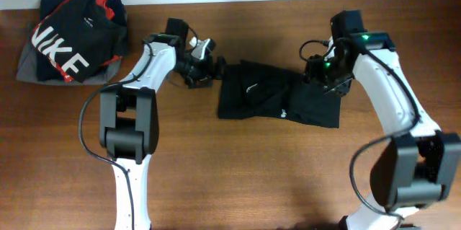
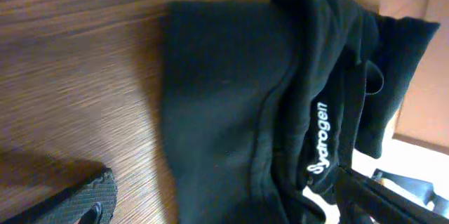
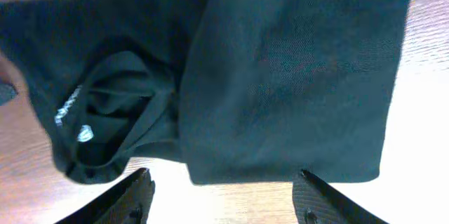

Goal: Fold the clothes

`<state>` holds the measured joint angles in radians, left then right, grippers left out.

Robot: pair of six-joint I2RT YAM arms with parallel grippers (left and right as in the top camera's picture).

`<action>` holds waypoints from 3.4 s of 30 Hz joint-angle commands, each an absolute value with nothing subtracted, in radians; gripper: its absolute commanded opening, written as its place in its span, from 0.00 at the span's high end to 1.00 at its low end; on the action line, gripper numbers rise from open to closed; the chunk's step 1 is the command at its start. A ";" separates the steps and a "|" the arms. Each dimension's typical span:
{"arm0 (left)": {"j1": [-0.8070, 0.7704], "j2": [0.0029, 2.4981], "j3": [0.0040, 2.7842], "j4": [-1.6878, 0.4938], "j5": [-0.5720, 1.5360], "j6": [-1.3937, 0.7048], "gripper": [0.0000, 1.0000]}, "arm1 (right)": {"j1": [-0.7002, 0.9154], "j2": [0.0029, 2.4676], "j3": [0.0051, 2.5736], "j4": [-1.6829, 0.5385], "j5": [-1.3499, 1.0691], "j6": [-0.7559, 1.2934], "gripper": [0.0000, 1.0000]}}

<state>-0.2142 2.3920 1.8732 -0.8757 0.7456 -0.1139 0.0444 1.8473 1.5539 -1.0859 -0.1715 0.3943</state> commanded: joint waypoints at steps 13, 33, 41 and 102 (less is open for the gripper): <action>-0.280 2.531 1.820 -0.871 0.722 -0.109 0.01 | 0.044 1.872 1.552 -1.058 -0.142 0.400 0.28; -0.371 2.540 1.820 -0.867 0.778 -0.112 0.01 | 0.097 2.032 1.550 -0.926 -0.245 0.406 0.44; -0.382 2.540 1.820 -0.863 0.759 -0.120 0.01 | 0.170 2.109 1.549 -0.878 -0.337 0.428 0.49; -0.390 2.539 1.821 -0.849 0.691 -0.120 1.00 | -0.014 2.106 2.147 -1.570 -0.009 0.370 0.27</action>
